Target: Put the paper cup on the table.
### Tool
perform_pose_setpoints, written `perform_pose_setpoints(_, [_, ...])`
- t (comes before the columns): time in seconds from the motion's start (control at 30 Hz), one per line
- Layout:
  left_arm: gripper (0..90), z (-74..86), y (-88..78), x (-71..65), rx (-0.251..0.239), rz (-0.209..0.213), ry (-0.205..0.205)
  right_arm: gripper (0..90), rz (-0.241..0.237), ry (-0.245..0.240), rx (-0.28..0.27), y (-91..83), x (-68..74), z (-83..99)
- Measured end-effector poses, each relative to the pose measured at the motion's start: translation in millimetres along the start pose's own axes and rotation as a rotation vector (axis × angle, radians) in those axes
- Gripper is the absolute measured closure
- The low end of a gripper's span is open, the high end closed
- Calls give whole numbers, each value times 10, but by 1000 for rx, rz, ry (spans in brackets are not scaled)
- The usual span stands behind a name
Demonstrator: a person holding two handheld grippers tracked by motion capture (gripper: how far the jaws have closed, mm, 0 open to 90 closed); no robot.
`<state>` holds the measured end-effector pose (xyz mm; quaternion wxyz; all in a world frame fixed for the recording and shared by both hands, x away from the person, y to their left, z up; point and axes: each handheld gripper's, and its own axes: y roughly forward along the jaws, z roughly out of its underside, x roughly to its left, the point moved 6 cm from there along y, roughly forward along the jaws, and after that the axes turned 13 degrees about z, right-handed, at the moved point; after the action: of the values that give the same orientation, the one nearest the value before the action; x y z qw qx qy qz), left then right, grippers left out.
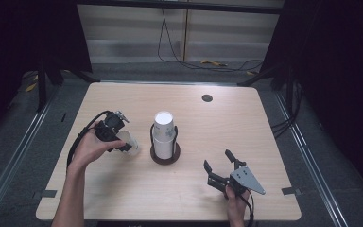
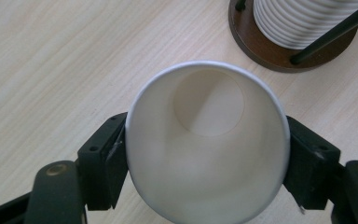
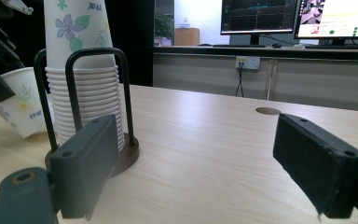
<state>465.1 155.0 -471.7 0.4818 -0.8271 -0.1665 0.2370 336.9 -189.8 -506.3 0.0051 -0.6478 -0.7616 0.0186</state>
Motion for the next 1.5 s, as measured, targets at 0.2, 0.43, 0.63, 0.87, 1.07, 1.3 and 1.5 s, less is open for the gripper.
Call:
perform_pose_setpoints(0.2, [256,-11,16,34,27,-3,4,138,0,0,1,0,0,0])
perform_pose_setpoints(0.43, [245,-31,71,66,25,17,-10,138,0,0,1,0,0,0])
perform_pose_setpoints(0.63, [223,-67,95,79,6,7,-1,137,-1,1,0,1,0,0])
perform_pose_setpoints(0.87, [211,-100,140,86,-7,14,-4,137,0,0,1,2,0,0])
perform_pose_setpoints(1.07, [188,-114,150,103,-18,9,-4,137,-2,1,1,1,0,0])
perform_pose_setpoints(1.3, [178,-121,130,101,-61,10,0,137,-2,2,2,1,0,0])
perform_pose_setpoints(1.5, [176,-116,101,87,-99,-5,19,138,-2,2,1,1,0,0])
